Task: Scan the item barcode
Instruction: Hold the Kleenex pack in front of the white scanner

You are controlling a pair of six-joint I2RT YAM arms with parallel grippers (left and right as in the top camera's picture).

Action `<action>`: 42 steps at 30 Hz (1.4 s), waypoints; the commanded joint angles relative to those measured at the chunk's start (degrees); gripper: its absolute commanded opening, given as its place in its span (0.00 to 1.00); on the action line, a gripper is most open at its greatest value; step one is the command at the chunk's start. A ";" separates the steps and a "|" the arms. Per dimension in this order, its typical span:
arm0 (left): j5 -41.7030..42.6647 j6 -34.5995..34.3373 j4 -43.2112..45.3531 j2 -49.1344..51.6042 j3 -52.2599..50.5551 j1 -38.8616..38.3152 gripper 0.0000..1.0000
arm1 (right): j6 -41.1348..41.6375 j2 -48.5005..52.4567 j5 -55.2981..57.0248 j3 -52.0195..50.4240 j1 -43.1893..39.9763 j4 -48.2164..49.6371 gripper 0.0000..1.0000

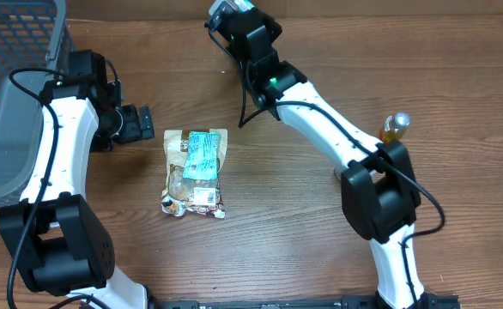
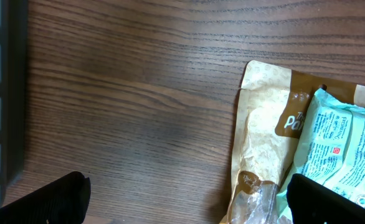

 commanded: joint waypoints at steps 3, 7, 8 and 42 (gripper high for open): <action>0.46 0.42 0.04 0.81 1.22 0.24 1.00 | -3.45 4.79 1.75 0.87 -1.51 6.01 0.04; 0.46 0.44 0.04 0.81 1.22 0.24 1.00 | -3.45 8.37 1.77 0.85 -3.10 9.81 0.04; 0.46 0.42 0.04 0.81 1.22 0.24 1.00 | -3.45 9.07 1.66 0.85 -3.41 10.38 0.04; 0.46 0.42 0.04 0.81 1.22 0.24 1.00 | -8.41 12.00 -0.48 0.90 -4.26 16.22 0.04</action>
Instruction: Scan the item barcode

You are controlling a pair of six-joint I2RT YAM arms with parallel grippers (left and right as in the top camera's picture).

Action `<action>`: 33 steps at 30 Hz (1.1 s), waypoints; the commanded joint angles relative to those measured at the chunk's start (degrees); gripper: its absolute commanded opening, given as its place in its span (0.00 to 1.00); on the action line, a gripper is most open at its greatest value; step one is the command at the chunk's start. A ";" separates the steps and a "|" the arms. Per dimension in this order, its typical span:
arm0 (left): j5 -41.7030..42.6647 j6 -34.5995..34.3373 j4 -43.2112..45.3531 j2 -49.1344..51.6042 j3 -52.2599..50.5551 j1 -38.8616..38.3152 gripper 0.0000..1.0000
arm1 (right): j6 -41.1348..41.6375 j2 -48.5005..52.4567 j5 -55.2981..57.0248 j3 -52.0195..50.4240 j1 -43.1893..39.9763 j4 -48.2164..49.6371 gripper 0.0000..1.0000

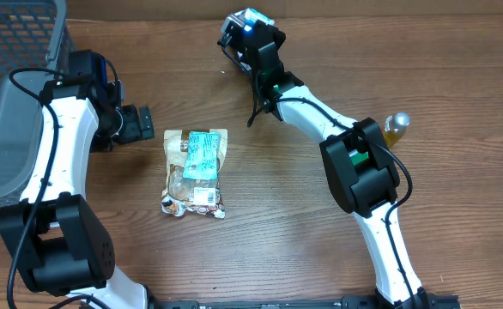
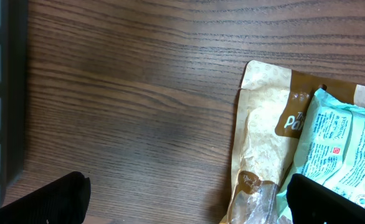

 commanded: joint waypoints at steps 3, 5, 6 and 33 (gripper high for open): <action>0.44 0.42 0.07 0.81 1.22 0.24 1.00 | 7.63 -3.96 1.44 0.90 0.33 -1.25 0.04; 0.44 0.44 0.07 0.81 1.22 0.24 1.00 | 10.84 -6.47 1.27 0.90 0.33 -3.48 0.04; 0.44 0.42 0.07 0.81 1.22 0.24 1.00 | 12.87 -7.96 1.25 0.87 0.33 -5.18 0.04; 0.44 0.42 0.07 0.81 1.22 0.24 1.00 | 69.46 -25.33 -19.10 -12.46 -9.97 -79.38 0.04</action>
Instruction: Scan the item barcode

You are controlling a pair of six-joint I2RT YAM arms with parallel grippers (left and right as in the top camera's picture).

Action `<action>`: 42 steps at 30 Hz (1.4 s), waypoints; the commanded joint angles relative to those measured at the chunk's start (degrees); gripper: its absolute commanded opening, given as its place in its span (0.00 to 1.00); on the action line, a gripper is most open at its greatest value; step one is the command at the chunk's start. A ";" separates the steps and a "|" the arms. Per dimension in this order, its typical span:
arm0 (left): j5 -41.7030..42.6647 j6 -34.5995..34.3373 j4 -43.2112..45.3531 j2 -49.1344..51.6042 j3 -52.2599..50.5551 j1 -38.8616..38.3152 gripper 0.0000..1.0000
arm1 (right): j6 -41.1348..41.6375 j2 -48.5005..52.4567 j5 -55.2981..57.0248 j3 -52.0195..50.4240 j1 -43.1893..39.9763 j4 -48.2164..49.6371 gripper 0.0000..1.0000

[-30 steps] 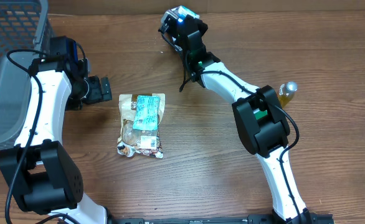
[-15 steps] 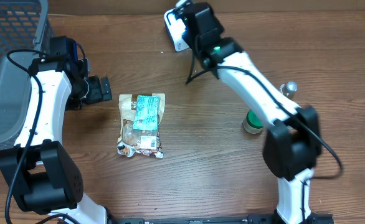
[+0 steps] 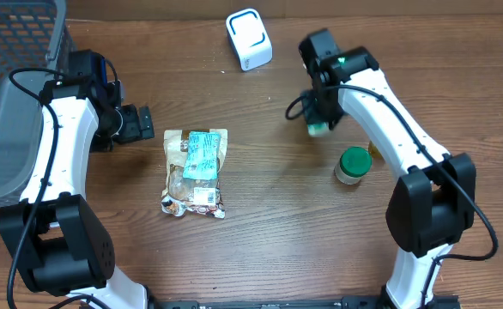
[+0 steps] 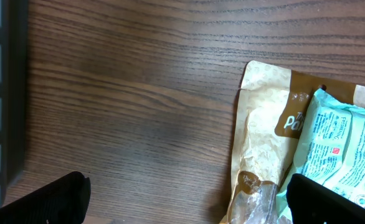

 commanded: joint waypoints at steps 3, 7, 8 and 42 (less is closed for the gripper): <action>0.44 0.44 0.07 0.81 1.18 0.24 0.99 | 3.72 -0.04 -1.33 -7.23 -2.64 4.72 0.04; 0.44 0.42 0.07 0.81 1.18 0.24 1.00 | 3.72 -0.04 -1.33 -10.25 -4.46 7.82 0.08; 0.44 0.42 0.07 0.81 1.18 0.24 1.00 | 3.72 -0.04 -1.33 -10.51 -4.83 7.96 0.14; 0.44 0.42 0.07 0.81 1.18 0.20 1.00 | 11.10 -0.04 -4.26 -10.67 0.70 -5.35 0.42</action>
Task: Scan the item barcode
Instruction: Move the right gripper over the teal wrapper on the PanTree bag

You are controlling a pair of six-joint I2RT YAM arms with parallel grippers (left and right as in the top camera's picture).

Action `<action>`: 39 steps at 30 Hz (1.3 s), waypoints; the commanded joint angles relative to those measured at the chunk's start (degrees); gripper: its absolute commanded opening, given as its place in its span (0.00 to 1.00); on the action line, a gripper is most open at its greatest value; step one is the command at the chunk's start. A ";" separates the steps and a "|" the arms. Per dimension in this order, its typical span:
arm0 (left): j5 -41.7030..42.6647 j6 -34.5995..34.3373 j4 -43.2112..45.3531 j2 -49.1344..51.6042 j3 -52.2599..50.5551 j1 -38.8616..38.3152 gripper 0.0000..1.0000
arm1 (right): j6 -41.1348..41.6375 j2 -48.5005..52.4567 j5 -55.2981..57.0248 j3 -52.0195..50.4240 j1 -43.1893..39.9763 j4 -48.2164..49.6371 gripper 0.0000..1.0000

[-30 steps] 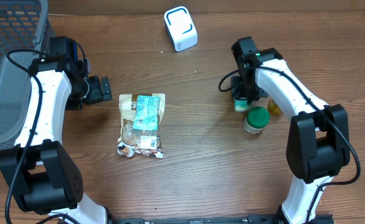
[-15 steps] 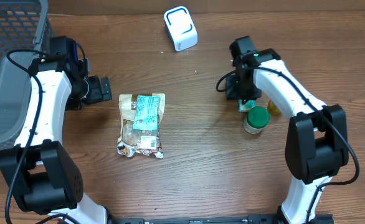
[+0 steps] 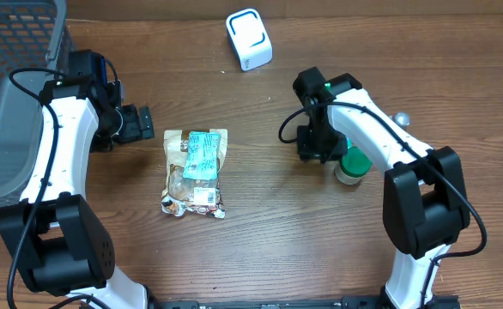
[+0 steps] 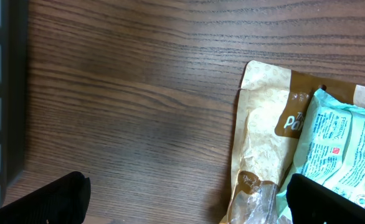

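Note:
A brown snack pouch (image 3: 183, 176) with a teal packet (image 3: 203, 154) on top lies left of the table's middle. In the left wrist view the brown snack pouch (image 4: 263, 137) and the teal packet (image 4: 341, 155) fill the right side. My left gripper (image 3: 136, 125) stands open just left of them; the left gripper (image 4: 185, 202) has bare wood between its fingers. The white, blue-rimmed scanner (image 3: 249, 39) rests at the back. My right gripper (image 3: 312, 144) points down beside a green-lidded jar (image 3: 352, 165); its jaws are hidden.
A grey mesh basket (image 3: 11, 86) stands at the far left, and the basket's dark edge (image 4: 2, 93) shows in the left wrist view. Behind the right arm a small silver bottle top (image 3: 401, 118) peeks out.
My right gripper has moved down and slightly left, from behind the jar to right beside its left side. The left arm, pouches and scanner have not moved.
At first my right gripper was at the back edge with the scanner. It was still there with the scanner a moment later. Then the scanner stood alone on the table and the right gripper was near the jar, where it now sits lower. The left arm stayed still.

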 commanded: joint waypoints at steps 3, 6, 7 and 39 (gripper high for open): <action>0.44 0.42 0.07 0.81 1.18 0.20 1.00 | 1.55 -0.17 4.22 -0.20 -2.86 -3.41 0.42; 0.44 0.42 0.07 0.81 1.18 0.20 0.99 | 1.68 -0.17 4.17 -0.22 -3.91 -3.85 0.42; 0.44 0.42 0.07 0.81 1.18 0.20 1.00 | 1.68 -0.17 4.15 -0.20 -3.93 -3.76 0.42; 0.44 0.44 0.07 0.81 1.18 0.20 0.99 | 16.72 1.05 -10.67 -0.26 20.00 36.17 0.46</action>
